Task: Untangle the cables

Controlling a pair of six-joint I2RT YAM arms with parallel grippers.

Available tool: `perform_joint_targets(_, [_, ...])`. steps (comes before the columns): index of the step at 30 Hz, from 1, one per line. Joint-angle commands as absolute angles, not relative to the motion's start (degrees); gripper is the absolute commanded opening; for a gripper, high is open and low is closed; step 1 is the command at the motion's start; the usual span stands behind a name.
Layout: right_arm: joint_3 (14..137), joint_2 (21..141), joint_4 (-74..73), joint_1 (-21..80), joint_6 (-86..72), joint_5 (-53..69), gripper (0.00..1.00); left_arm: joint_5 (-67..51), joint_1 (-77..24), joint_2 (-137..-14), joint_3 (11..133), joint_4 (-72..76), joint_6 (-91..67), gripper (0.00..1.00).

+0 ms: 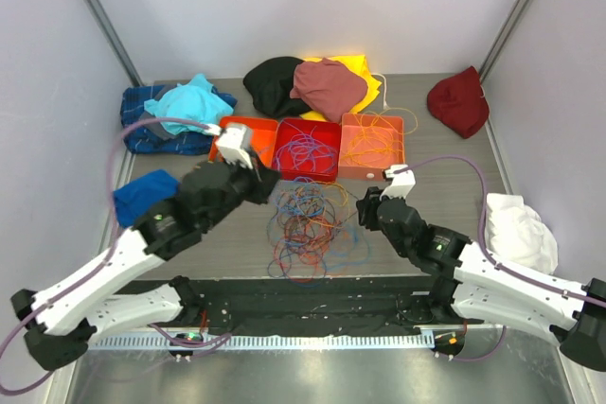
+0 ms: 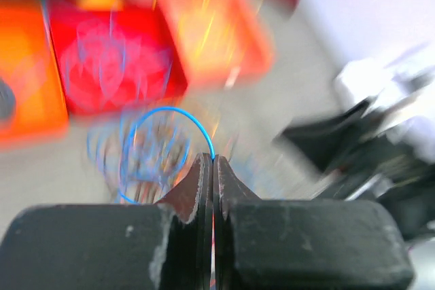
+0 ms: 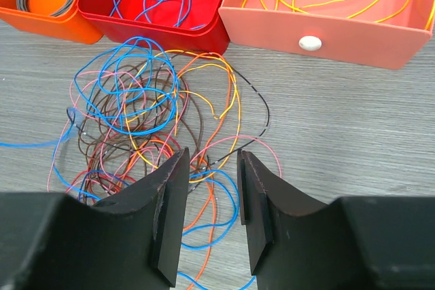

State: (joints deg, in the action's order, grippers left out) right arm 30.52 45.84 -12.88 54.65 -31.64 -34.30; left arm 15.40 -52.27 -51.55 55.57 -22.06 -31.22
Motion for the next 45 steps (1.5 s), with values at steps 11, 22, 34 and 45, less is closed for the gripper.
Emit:
perform_joint_targets(11, [33.2,47.5,-8.4,54.8,-32.3,-30.4,0.41,17.0,-52.5,-57.4,90.0,-26.7,-15.8,0.0])
perform_joint_targets(22, [32.2,44.5,-9.8,54.8,-33.0,-30.8,0.41,20.8,-52.5,-68.4,97.8,-23.9,-11.4,0.0])
perform_joint_targets(34, [31.4,38.9,-13.8,54.8,-32.5,-33.7,0.41,20.4,-49.0,-79.2,96.1,-17.4,-11.3,0.0])
perform_joint_targets(45, [30.4,35.9,-16.1,54.8,-31.4,-37.4,0.41,10.6,-38.7,-90.0,94.9,-12.9,-19.9,0.0])
